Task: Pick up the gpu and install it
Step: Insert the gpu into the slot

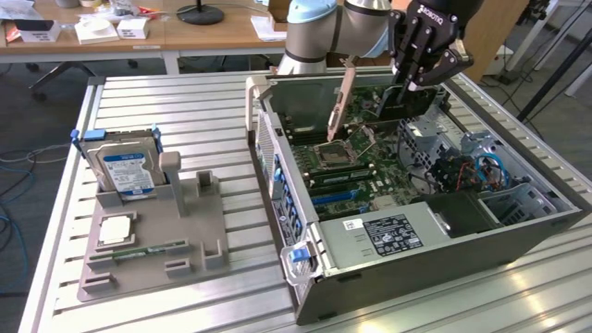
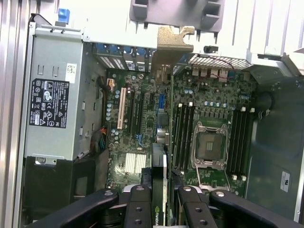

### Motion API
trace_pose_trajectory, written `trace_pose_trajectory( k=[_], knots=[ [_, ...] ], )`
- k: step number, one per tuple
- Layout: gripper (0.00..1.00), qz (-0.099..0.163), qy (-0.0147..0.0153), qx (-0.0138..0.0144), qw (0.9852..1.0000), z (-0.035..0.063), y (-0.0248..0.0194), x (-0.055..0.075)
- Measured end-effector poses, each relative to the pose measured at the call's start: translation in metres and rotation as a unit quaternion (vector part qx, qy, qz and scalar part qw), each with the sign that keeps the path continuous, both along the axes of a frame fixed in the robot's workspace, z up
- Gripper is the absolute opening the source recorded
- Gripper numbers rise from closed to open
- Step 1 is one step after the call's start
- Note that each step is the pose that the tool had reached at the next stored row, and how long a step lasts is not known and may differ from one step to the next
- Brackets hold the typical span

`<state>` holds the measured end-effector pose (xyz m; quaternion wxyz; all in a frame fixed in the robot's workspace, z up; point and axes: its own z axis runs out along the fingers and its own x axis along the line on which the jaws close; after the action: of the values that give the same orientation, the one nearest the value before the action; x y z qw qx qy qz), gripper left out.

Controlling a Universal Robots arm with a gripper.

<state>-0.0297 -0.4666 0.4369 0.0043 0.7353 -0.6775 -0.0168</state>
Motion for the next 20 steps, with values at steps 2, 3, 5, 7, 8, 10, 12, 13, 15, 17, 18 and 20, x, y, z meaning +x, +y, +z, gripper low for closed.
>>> trace_pose_trajectory(
  k=[2,3,5,7,8,10,12,13,15,17,18,20],
  knots=[
    [0.26,-0.001,0.0000,-0.0001,1.0000,-0.0003,0.0000,0.003],
    [0.26,-0.002,0.0000,-0.0001,1.0000,-0.0004,0.0000,0.004],
    [0.26,-0.002,0.0000,-0.0002,1.0000,-0.0004,0.0000,0.004],
    [0.26,-0.002,0.0000,-0.0001,1.0000,-0.0005,0.0000,0.004],
    [0.26,-0.002,-0.0001,-0.0001,1.0000,-0.0005,0.0000,0.004],
    [0.26,-0.002,-0.0020,0.0010,1.0000,-0.0022,0.0001,0.004],
    [0.26,-0.002,-0.0024,0.0014,1.0000,-0.0049,0.0000,0.004],
    [0.26,-0.002,-0.0025,0.0015,1.0000,-0.0067,0.0000,0.004],
    [0.26,-0.002,-0.0025,0.0015,1.0000,-0.0105,0.0000,0.004],
    [0.26,-0.003,-0.0025,0.0015,1.0000,-0.0140,0.0001,0.004],
    [0.26,-0.004,-0.0025,0.0015,1.0000,-0.0158,0.0001,0.004],
    [0.26,-0.004,-0.0025,0.0015,1.0000,-0.0194,0.0001,0.004]
  ],
)
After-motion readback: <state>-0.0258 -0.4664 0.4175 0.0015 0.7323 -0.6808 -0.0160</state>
